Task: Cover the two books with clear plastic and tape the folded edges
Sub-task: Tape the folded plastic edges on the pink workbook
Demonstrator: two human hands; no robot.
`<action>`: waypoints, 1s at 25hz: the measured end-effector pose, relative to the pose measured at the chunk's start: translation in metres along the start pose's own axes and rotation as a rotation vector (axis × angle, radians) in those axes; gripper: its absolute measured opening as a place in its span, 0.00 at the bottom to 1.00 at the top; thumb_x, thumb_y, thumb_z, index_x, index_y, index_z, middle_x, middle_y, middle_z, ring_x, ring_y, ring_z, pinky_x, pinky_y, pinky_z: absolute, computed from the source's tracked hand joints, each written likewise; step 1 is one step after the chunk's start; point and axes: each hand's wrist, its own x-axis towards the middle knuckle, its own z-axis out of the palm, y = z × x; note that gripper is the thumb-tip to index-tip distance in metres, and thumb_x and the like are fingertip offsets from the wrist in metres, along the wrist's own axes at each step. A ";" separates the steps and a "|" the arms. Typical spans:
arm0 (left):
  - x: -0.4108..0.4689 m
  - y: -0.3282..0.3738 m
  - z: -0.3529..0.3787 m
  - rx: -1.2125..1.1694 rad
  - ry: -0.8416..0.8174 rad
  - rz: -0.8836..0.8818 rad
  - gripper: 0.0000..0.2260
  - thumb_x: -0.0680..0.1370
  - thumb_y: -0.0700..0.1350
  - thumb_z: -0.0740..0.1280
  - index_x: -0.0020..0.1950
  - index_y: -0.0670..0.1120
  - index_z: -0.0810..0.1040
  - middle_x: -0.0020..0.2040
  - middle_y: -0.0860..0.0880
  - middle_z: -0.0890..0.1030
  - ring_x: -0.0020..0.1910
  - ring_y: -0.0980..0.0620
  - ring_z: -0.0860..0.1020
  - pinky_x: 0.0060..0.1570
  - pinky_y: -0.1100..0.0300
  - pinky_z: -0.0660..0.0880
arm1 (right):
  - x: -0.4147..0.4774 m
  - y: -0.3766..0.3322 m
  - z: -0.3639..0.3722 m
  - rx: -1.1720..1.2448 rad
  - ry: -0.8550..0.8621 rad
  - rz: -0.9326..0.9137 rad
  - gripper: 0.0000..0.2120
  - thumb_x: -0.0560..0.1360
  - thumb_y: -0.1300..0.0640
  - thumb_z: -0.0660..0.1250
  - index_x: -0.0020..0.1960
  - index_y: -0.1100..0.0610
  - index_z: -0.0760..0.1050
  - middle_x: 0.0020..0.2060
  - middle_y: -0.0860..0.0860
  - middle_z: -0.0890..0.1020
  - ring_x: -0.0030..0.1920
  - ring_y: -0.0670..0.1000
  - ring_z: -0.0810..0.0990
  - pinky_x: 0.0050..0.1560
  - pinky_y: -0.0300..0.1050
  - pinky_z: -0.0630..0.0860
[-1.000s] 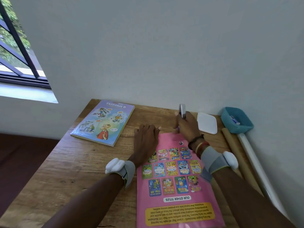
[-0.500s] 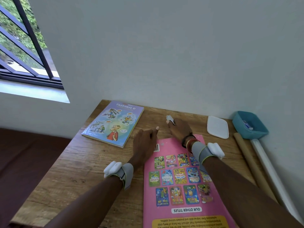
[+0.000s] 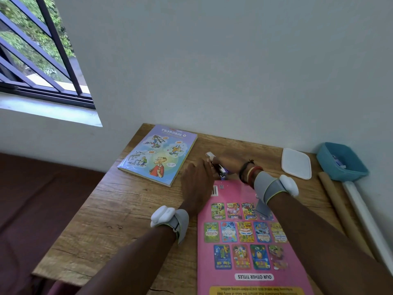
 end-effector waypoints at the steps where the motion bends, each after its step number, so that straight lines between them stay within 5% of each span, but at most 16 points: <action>1: 0.000 0.002 -0.002 -0.011 0.014 0.005 0.11 0.81 0.45 0.56 0.40 0.47 0.71 0.32 0.47 0.76 0.31 0.46 0.75 0.27 0.53 0.70 | 0.000 -0.002 -0.002 -0.053 0.004 -0.024 0.16 0.79 0.56 0.64 0.31 0.51 0.74 0.30 0.45 0.77 0.34 0.47 0.75 0.42 0.41 0.74; 4: -0.001 0.001 0.000 -0.023 0.077 0.040 0.12 0.81 0.46 0.53 0.40 0.47 0.70 0.31 0.47 0.76 0.29 0.46 0.75 0.25 0.53 0.70 | 0.002 -0.001 -0.005 -0.034 0.009 -0.045 0.15 0.75 0.53 0.70 0.31 0.55 0.74 0.30 0.49 0.78 0.32 0.49 0.75 0.38 0.41 0.74; 8: 0.001 0.001 0.003 -0.032 0.084 0.000 0.12 0.82 0.49 0.53 0.42 0.47 0.70 0.34 0.46 0.77 0.32 0.46 0.76 0.29 0.54 0.69 | 0.000 0.000 -0.009 0.054 -0.047 0.035 0.15 0.71 0.50 0.74 0.43 0.62 0.77 0.35 0.56 0.78 0.30 0.51 0.75 0.36 0.43 0.76; 13: 0.003 -0.003 0.009 -0.034 0.011 -0.095 0.12 0.83 0.49 0.53 0.45 0.46 0.71 0.37 0.45 0.79 0.36 0.44 0.77 0.33 0.55 0.64 | 0.003 0.003 -0.003 0.150 -0.240 0.139 0.09 0.76 0.52 0.69 0.41 0.53 0.72 0.33 0.53 0.71 0.31 0.49 0.68 0.34 0.39 0.66; 17: 0.006 -0.007 0.009 -0.220 0.039 -0.220 0.24 0.82 0.57 0.46 0.39 0.45 0.72 0.35 0.45 0.79 0.35 0.45 0.78 0.35 0.49 0.72 | 0.008 0.011 -0.004 0.188 -0.343 0.211 0.07 0.74 0.53 0.71 0.47 0.56 0.77 0.44 0.55 0.81 0.41 0.50 0.79 0.49 0.42 0.77; 20: 0.008 -0.005 0.007 -0.290 0.083 -0.269 0.29 0.83 0.58 0.44 0.39 0.43 0.76 0.34 0.47 0.80 0.34 0.48 0.77 0.36 0.51 0.70 | 0.008 0.012 -0.010 0.226 -0.436 0.208 0.12 0.72 0.58 0.72 0.53 0.61 0.78 0.51 0.58 0.82 0.47 0.52 0.80 0.57 0.44 0.76; 25: 0.008 -0.002 0.005 -0.320 0.104 -0.300 0.27 0.84 0.58 0.47 0.35 0.45 0.74 0.32 0.49 0.78 0.32 0.50 0.76 0.33 0.54 0.70 | 0.013 0.015 -0.009 0.230 -0.445 0.239 0.10 0.73 0.58 0.71 0.52 0.61 0.79 0.51 0.58 0.82 0.46 0.52 0.81 0.57 0.46 0.76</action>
